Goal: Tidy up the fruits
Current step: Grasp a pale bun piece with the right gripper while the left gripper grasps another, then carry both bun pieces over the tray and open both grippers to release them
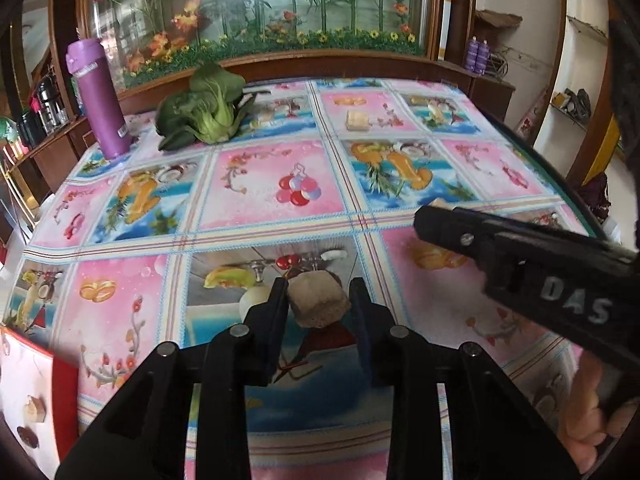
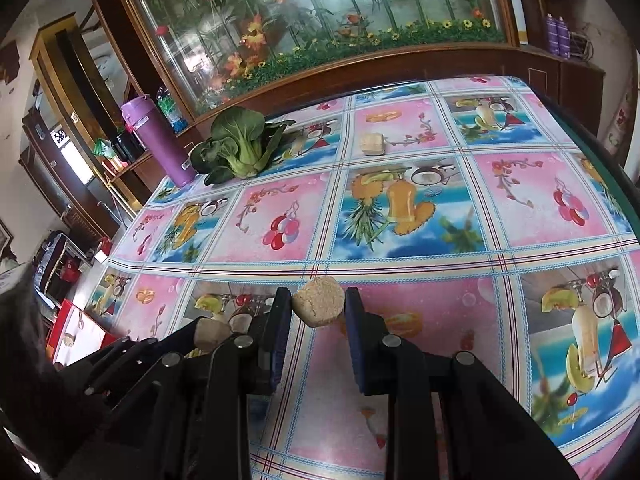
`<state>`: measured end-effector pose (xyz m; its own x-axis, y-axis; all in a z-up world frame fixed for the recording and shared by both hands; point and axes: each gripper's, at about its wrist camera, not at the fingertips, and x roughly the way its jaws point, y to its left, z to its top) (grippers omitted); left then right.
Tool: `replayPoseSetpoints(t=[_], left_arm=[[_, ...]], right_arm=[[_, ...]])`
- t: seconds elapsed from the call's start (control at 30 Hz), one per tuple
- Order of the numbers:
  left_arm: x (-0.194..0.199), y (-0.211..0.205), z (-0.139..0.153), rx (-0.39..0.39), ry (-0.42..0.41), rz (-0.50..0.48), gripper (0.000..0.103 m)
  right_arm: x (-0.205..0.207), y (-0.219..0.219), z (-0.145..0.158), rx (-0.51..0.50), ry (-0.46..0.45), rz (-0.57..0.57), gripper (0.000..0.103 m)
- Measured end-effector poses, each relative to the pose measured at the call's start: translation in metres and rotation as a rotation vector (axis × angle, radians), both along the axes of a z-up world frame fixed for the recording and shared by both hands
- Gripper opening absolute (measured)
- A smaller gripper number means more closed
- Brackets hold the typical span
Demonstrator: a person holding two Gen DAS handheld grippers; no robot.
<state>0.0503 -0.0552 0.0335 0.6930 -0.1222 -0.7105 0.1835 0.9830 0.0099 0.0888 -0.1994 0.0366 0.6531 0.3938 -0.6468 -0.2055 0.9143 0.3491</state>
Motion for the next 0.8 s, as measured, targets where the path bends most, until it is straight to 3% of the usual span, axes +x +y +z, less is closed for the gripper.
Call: replayPoseSetpoints(t=[0.2,0.53,0.8], left_arm=[[-0.039,0.018,0.026,0.019,-0.089,0.088,0.033],[-0.113,0.108,0.057,0.071,-0.194,0.312,0.033],[-0.145,0.169,0.06,0.103,-0.211,0.424,0.033]], right_arm=[[-0.011,0.007,0.007,0.007,-0.061,0.027,0.026],[-0.038,0.027,0.014,0.021,-0.164,0.054,0.026],[-0.09,0.103,0.026,0.099,-0.197,0.192,0.026]])
